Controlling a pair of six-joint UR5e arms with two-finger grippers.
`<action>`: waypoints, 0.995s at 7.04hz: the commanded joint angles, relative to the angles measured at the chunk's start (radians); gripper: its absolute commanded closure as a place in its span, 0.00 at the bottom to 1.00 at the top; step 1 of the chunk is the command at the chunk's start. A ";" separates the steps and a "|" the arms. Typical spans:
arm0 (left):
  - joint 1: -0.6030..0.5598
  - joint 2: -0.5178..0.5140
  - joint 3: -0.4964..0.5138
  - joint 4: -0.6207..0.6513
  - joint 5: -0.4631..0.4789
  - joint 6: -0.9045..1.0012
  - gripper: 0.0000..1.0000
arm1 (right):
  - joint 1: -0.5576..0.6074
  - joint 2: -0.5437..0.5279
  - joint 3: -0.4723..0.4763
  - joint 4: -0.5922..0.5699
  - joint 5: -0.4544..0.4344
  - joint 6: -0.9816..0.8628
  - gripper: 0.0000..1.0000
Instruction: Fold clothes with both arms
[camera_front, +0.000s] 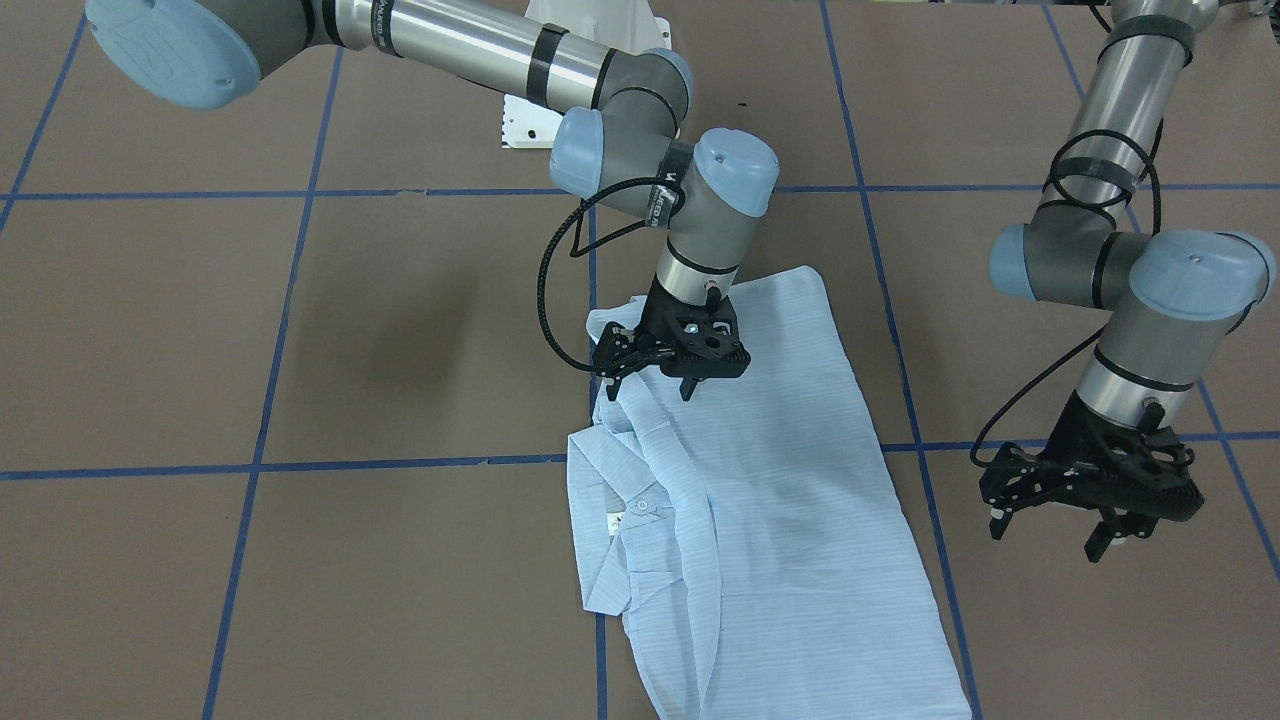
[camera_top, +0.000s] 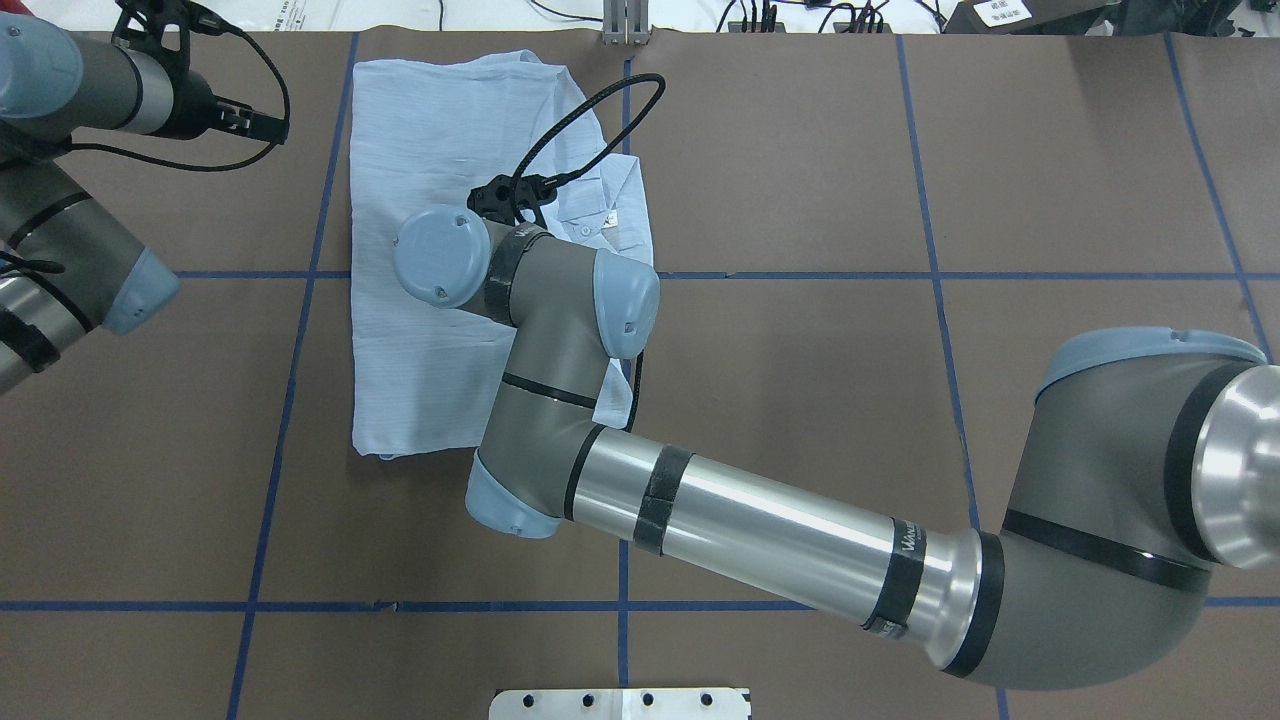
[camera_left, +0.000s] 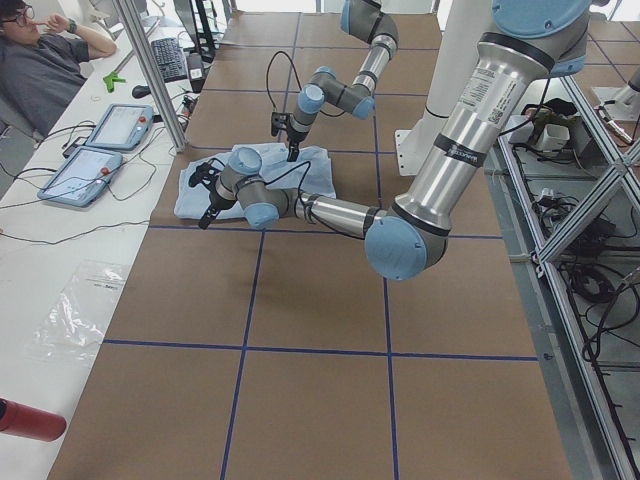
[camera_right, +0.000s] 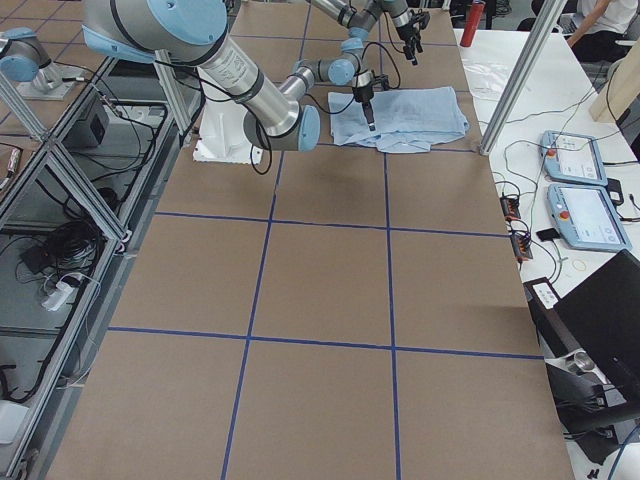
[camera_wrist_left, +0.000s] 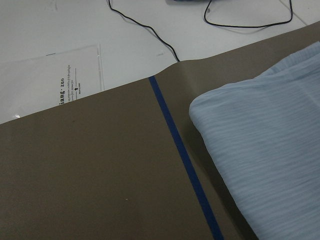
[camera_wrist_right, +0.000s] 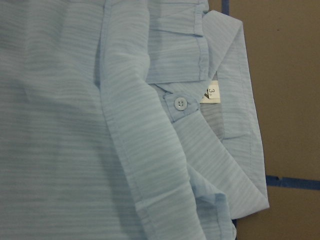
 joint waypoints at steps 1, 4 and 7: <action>0.000 0.003 -0.001 -0.005 0.000 -0.001 0.00 | -0.006 0.016 -0.048 0.001 -0.031 -0.006 0.01; 0.001 0.003 -0.002 -0.005 0.000 -0.001 0.00 | -0.006 0.014 -0.076 0.017 -0.076 -0.029 0.01; 0.001 0.003 -0.002 -0.005 -0.002 0.000 0.00 | 0.076 0.001 -0.087 0.004 -0.097 -0.188 0.01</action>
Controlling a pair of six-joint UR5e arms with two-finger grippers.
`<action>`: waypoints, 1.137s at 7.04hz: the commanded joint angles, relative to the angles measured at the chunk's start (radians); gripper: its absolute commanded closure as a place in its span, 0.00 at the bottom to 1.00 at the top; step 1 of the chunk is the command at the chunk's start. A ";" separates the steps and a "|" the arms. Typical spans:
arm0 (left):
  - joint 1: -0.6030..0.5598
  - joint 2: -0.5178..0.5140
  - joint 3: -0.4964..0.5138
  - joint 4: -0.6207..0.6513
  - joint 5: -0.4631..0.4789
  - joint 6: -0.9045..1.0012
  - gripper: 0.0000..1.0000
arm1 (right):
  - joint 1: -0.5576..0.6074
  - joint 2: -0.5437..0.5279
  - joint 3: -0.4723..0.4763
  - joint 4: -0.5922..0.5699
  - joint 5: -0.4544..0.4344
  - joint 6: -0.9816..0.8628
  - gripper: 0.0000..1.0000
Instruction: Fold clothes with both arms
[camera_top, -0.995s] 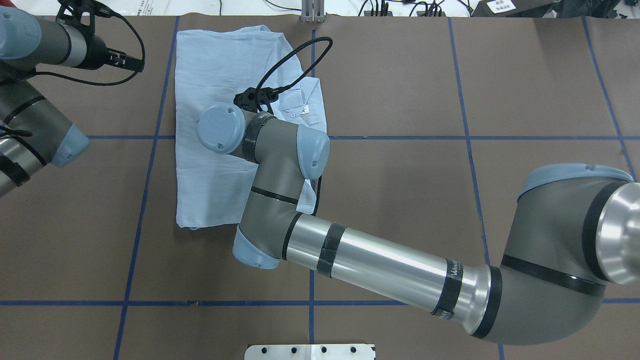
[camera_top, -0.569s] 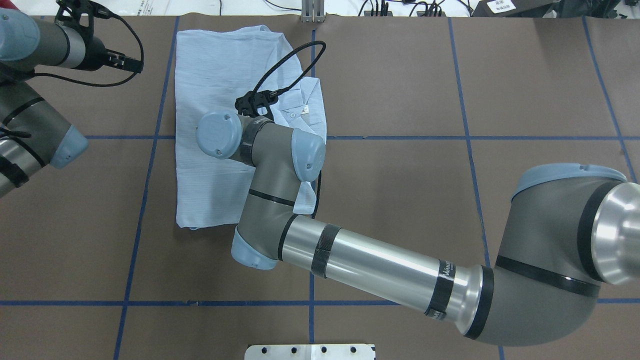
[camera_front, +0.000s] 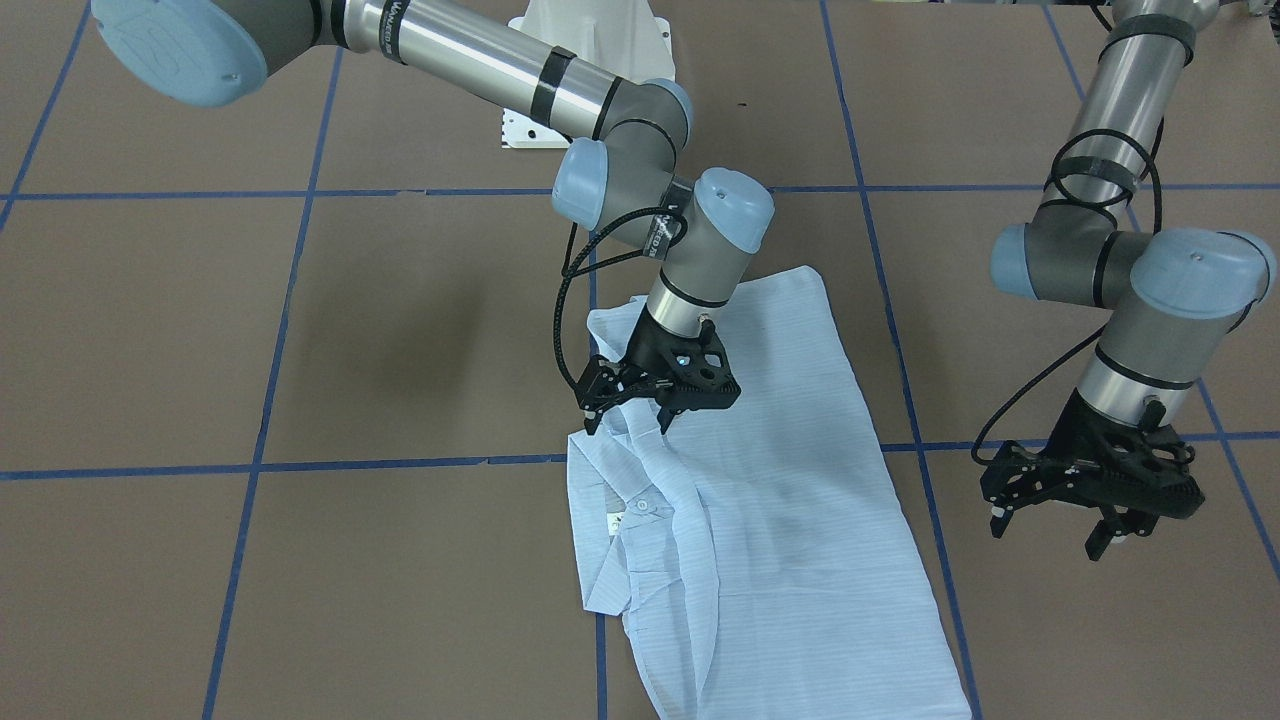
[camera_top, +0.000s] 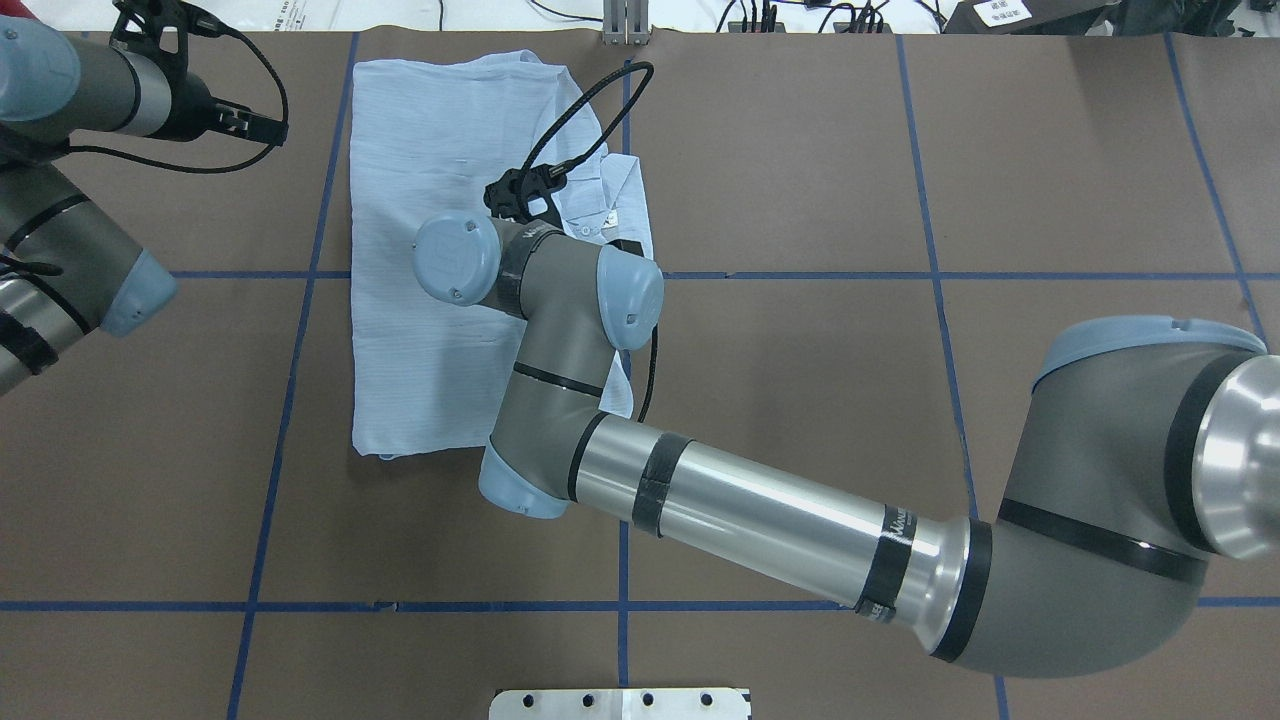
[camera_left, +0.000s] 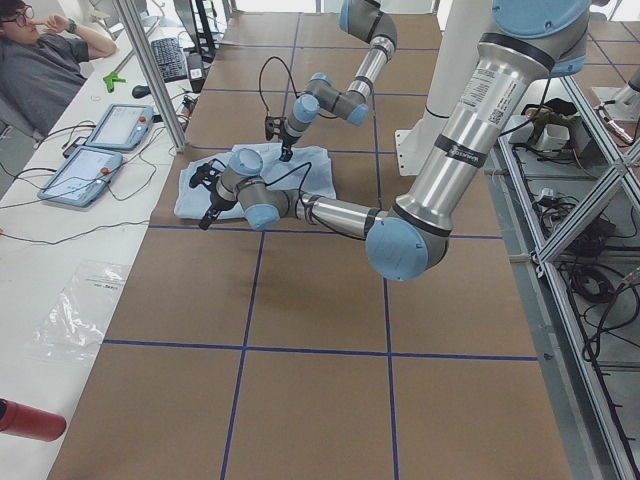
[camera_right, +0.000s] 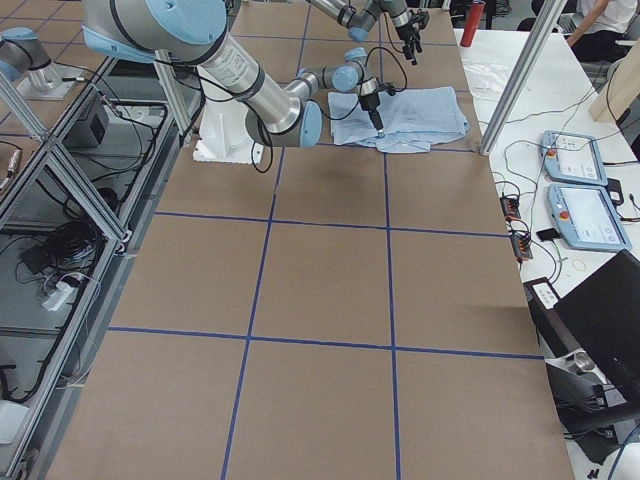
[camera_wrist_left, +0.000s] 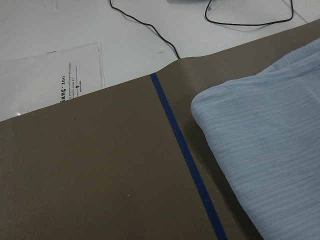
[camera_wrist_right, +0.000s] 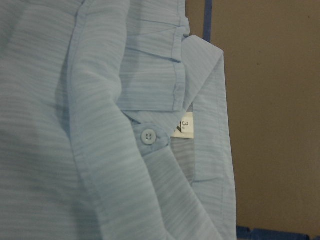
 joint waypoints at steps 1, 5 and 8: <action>0.000 0.000 0.000 0.000 -0.012 0.000 0.00 | 0.084 -0.046 0.038 -0.058 0.004 -0.136 0.01; 0.000 0.024 -0.047 0.000 -0.083 -0.038 0.00 | 0.184 -0.244 0.487 -0.196 0.225 -0.145 0.00; 0.059 0.170 -0.304 0.012 -0.104 -0.255 0.00 | 0.181 -0.494 0.719 0.142 0.311 0.068 0.00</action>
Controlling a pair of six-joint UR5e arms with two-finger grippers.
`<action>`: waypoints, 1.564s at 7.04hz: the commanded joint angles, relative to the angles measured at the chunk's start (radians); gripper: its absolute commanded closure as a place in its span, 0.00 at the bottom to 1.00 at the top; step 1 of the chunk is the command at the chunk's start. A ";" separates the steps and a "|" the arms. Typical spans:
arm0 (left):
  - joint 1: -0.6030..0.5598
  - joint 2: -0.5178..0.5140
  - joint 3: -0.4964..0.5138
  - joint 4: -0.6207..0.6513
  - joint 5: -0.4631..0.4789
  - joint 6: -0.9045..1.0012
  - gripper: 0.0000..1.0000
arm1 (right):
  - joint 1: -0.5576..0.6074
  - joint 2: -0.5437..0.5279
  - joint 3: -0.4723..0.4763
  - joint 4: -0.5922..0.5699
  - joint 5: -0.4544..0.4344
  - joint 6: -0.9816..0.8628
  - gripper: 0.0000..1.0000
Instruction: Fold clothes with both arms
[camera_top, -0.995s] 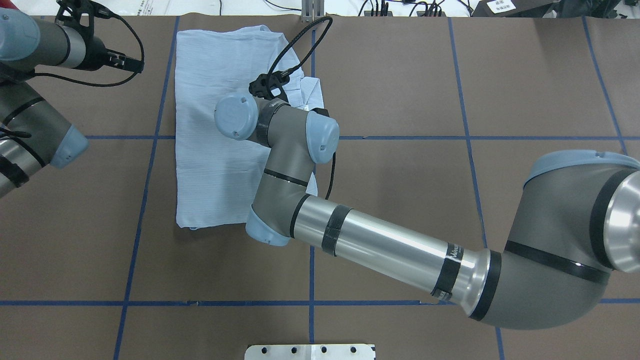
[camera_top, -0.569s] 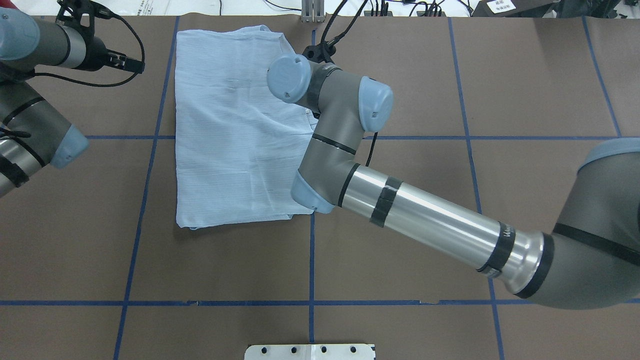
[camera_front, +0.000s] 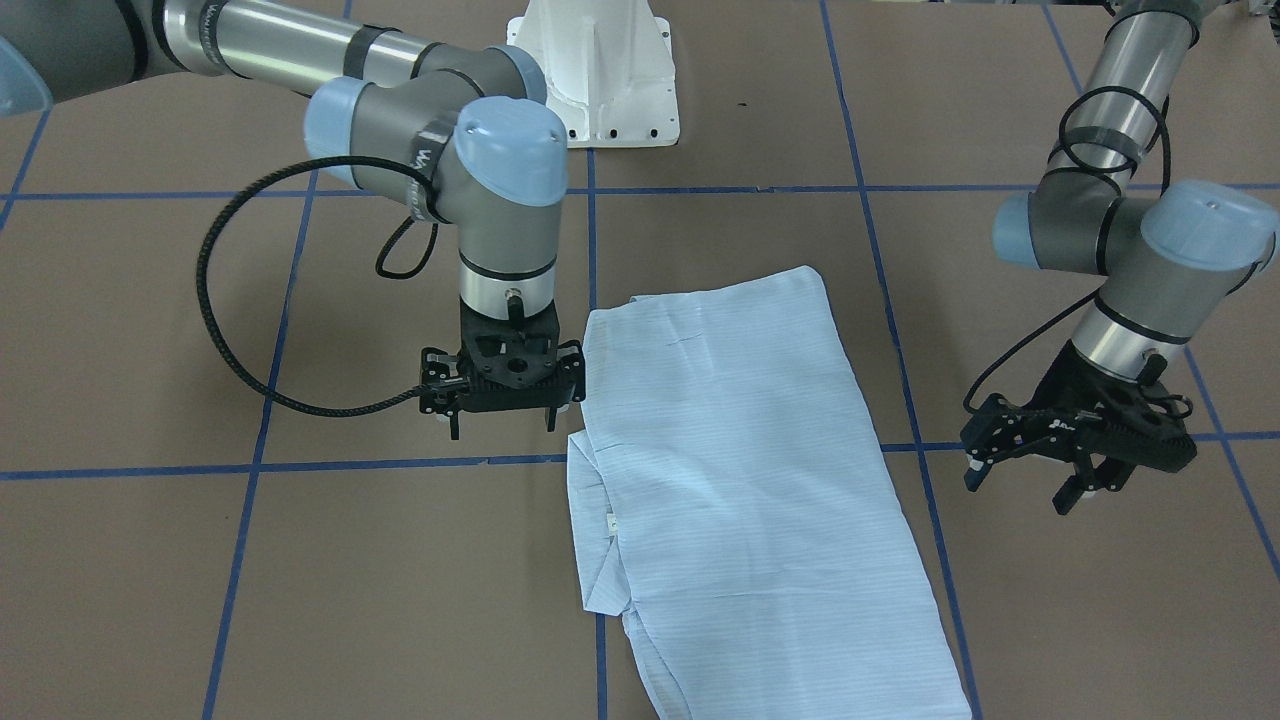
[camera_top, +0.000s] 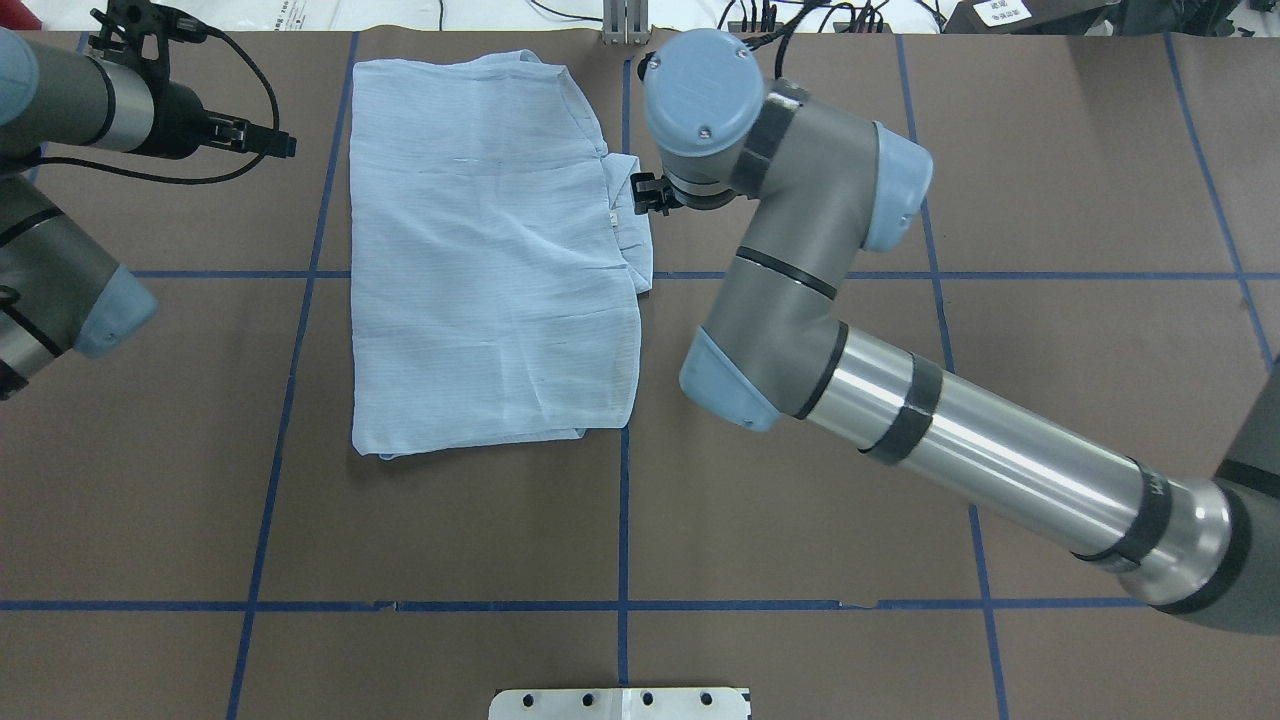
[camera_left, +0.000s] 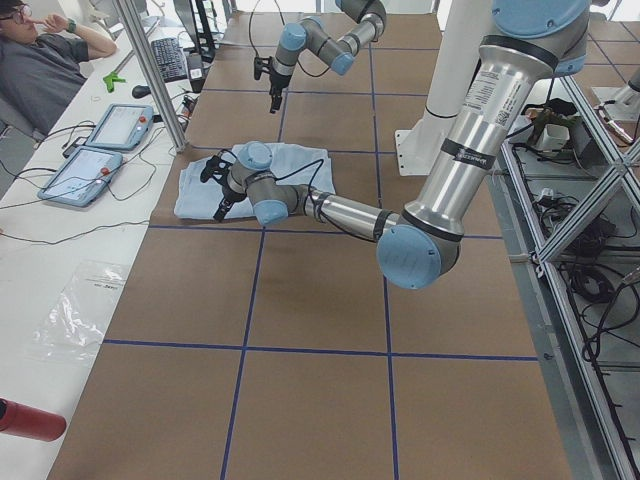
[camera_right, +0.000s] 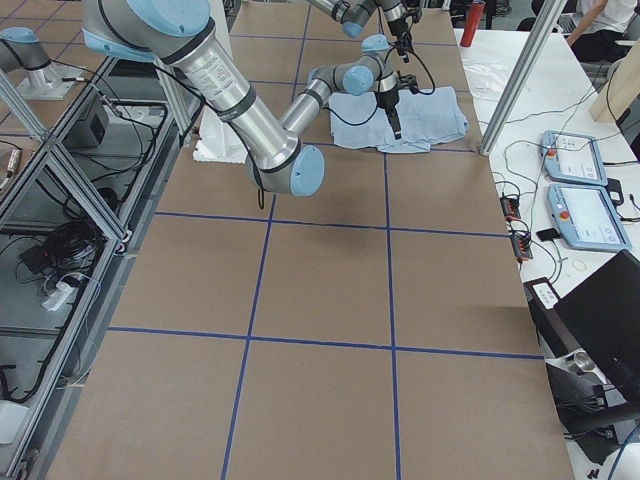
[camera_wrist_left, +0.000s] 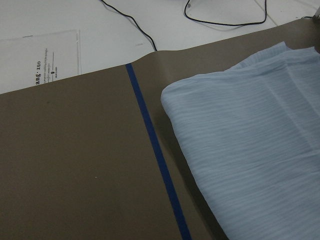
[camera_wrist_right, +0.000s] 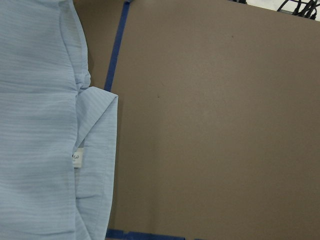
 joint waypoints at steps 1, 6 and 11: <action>0.099 0.140 -0.217 0.007 0.005 -0.184 0.00 | -0.021 -0.149 0.132 0.154 0.025 0.208 0.00; 0.444 0.266 -0.393 0.048 0.234 -0.614 0.00 | -0.112 -0.166 0.164 0.198 -0.071 0.562 0.01; 0.531 0.249 -0.393 0.176 0.298 -0.660 0.40 | -0.121 -0.167 0.165 0.198 -0.082 0.561 0.00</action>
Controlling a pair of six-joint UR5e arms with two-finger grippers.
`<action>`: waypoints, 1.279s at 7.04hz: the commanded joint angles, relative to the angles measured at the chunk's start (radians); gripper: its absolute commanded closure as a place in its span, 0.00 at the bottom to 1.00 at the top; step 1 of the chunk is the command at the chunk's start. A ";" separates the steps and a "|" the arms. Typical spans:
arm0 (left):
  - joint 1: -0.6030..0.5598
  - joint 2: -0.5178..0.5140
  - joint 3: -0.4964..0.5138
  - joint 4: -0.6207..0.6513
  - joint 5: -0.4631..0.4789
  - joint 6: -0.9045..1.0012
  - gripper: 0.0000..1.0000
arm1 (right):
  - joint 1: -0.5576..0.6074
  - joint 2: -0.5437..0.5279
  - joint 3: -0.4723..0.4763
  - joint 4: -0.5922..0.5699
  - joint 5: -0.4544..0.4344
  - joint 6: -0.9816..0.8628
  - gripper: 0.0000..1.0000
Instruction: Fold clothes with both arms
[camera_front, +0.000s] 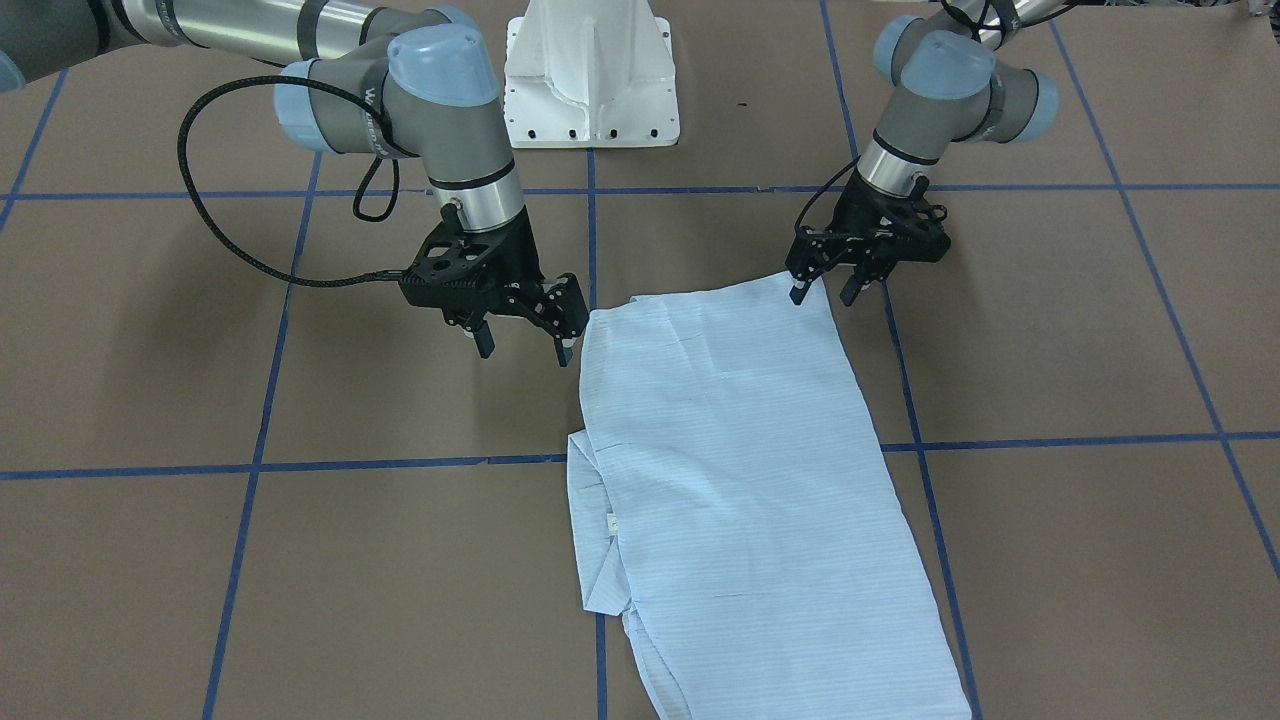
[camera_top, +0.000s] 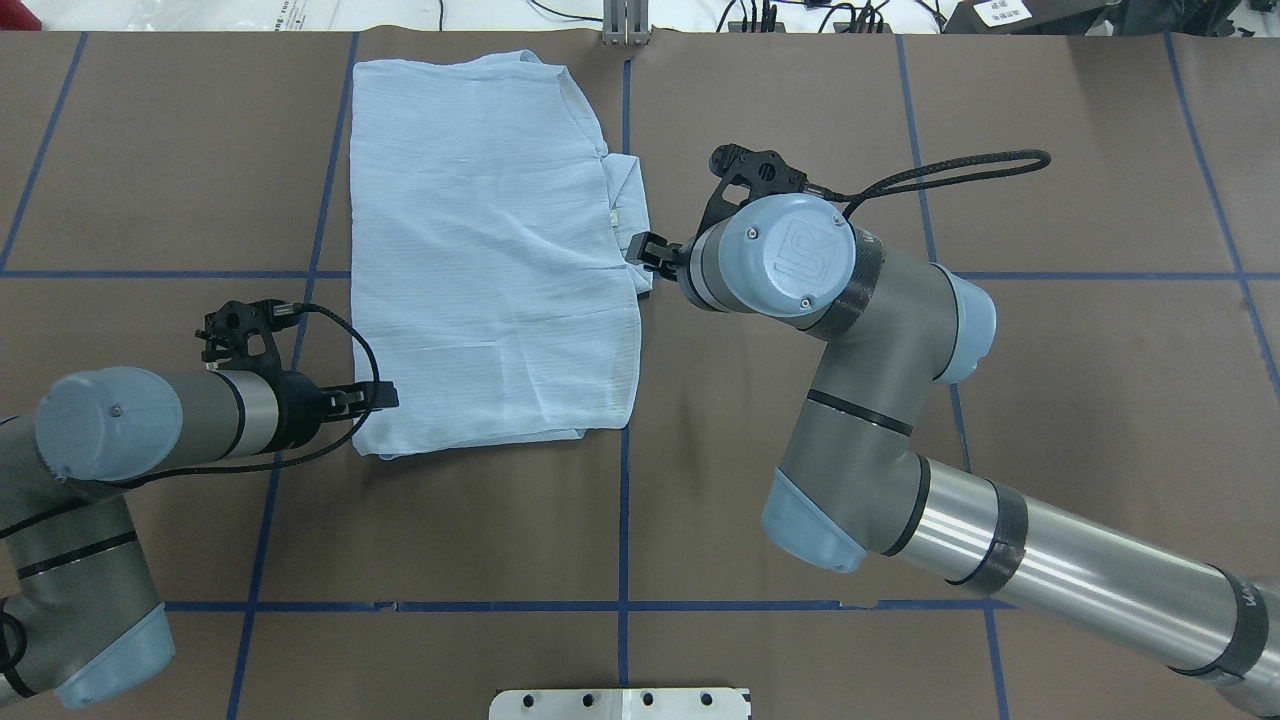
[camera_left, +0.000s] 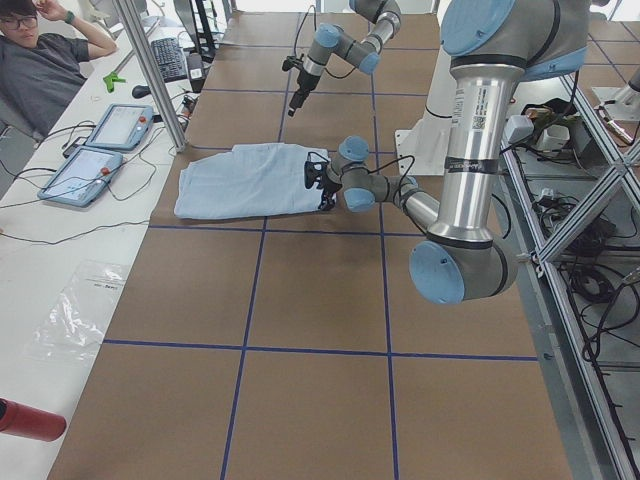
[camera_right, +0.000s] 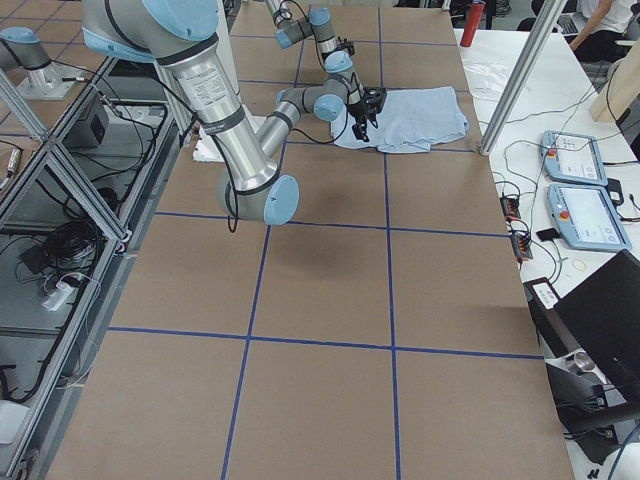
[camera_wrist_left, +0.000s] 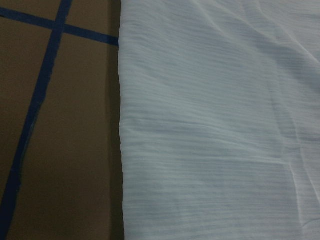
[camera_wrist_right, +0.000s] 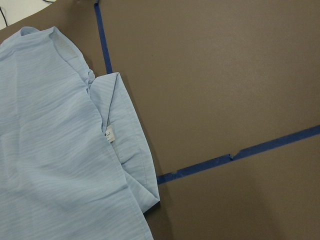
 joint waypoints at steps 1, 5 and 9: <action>0.031 -0.014 0.002 0.019 0.001 -0.001 0.41 | -0.008 0.000 -0.001 0.000 -0.019 -0.001 0.00; 0.032 -0.012 -0.006 0.052 0.001 -0.001 0.54 | -0.013 0.001 0.002 0.000 -0.020 0.001 0.00; 0.034 -0.020 -0.012 0.114 0.000 0.014 0.49 | -0.016 0.001 0.000 0.000 -0.022 0.001 0.00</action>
